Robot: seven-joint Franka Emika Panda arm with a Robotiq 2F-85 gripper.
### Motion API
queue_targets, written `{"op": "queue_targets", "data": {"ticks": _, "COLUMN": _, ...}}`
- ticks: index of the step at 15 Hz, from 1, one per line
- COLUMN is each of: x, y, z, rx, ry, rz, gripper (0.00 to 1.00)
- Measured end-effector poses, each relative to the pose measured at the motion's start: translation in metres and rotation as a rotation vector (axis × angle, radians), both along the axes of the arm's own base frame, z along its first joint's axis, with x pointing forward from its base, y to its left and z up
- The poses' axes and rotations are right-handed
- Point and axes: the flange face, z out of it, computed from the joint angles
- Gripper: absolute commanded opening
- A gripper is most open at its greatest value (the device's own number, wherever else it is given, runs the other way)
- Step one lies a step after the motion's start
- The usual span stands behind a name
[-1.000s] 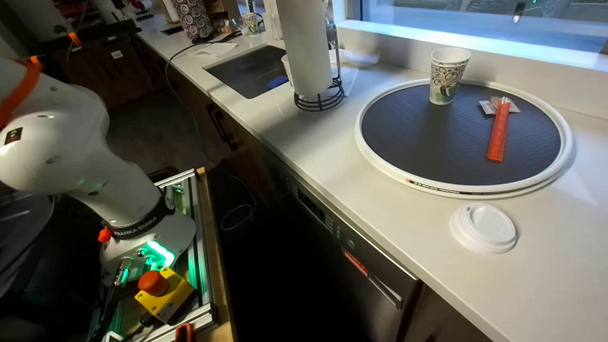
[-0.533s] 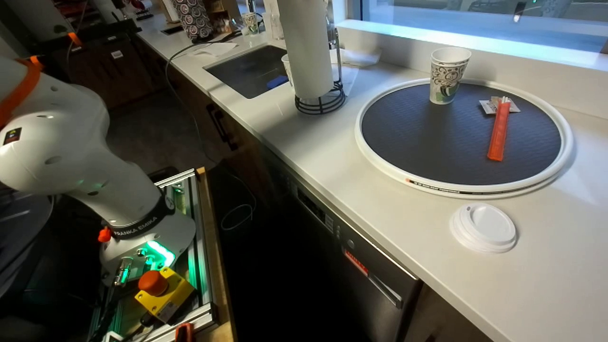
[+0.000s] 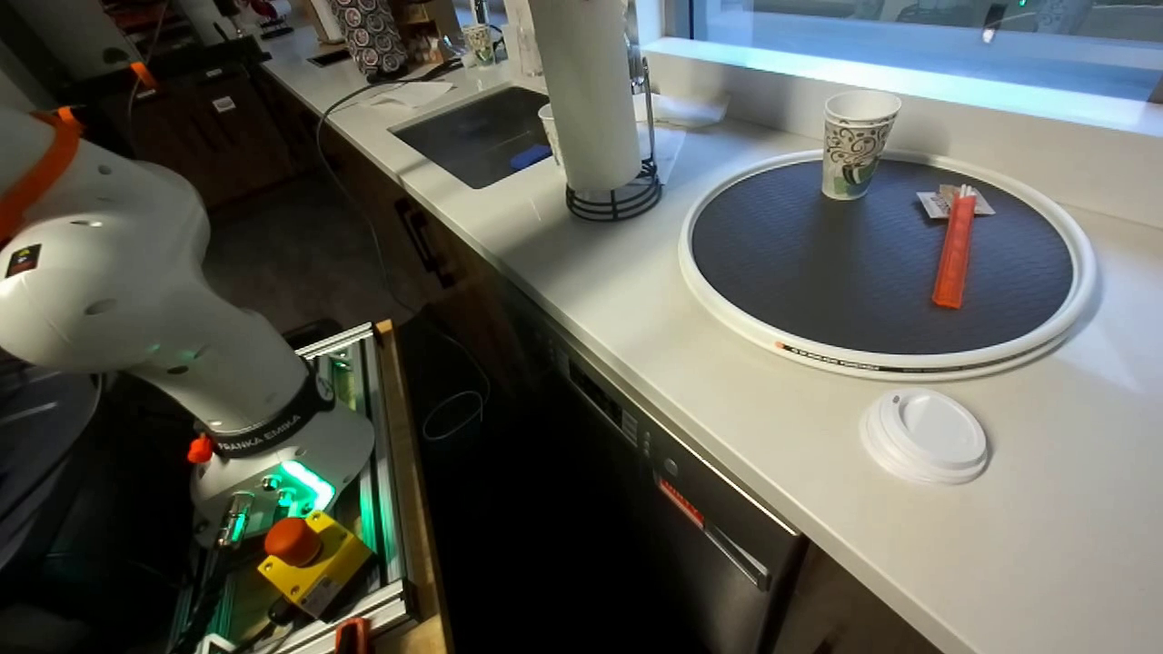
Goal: Move the paper towel roll to the counter
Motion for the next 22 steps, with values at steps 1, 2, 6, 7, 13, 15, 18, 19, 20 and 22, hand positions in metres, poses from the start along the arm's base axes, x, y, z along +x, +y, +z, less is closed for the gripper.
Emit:
{"op": "queue_targets", "data": {"ticks": 1, "x": 0.000, "y": 0.000, "z": 0.000, "rx": 0.000, "ry": 0.000, "rz": 0.001, "gripper": 0.18}}
{"op": "queue_targets", "data": {"ticks": 2, "x": -0.001, "y": 0.001, "z": 0.001, "rx": 0.000, "ry": -0.001, "rz": 0.002, "gripper": 0.12}}
{"op": "queue_targets", "data": {"ticks": 6, "x": -0.002, "y": 0.002, "z": 0.003, "rx": 0.000, "ry": -0.007, "rz": 0.004, "gripper": 0.05}}
{"op": "queue_targets", "data": {"ticks": 7, "x": -0.002, "y": 0.002, "z": 0.003, "rx": 0.000, "ry": -0.007, "rz": 0.004, "gripper": 0.04}}
{"op": "queue_targets", "data": {"ticks": 13, "x": -0.005, "y": 0.002, "z": 0.003, "rx": -0.004, "ry": -0.008, "rz": 0.005, "gripper": 0.33}}
{"op": "queue_targets", "data": {"ticks": 15, "x": -0.007, "y": 0.003, "z": 0.006, "rx": -0.004, "ry": -0.015, "rz": 0.007, "gripper": 0.11}}
{"op": "queue_targets", "data": {"ticks": 18, "x": -0.012, "y": 0.005, "z": 0.012, "rx": -0.004, "ry": -0.030, "rz": 0.012, "gripper": 0.00}}
{"op": "queue_targets", "data": {"ticks": 19, "x": -0.013, "y": 0.006, "z": 0.012, "rx": -0.005, "ry": -0.031, "rz": 0.013, "gripper": 0.04}}
{"op": "queue_targets", "data": {"ticks": 20, "x": -0.014, "y": 0.006, "z": 0.012, "rx": -0.006, "ry": -0.032, "rz": 0.014, "gripper": 0.04}}
{"op": "queue_targets", "data": {"ticks": 22, "x": -0.015, "y": 0.007, "z": 0.012, "rx": -0.008, "ry": -0.033, "rz": 0.017, "gripper": 0.03}}
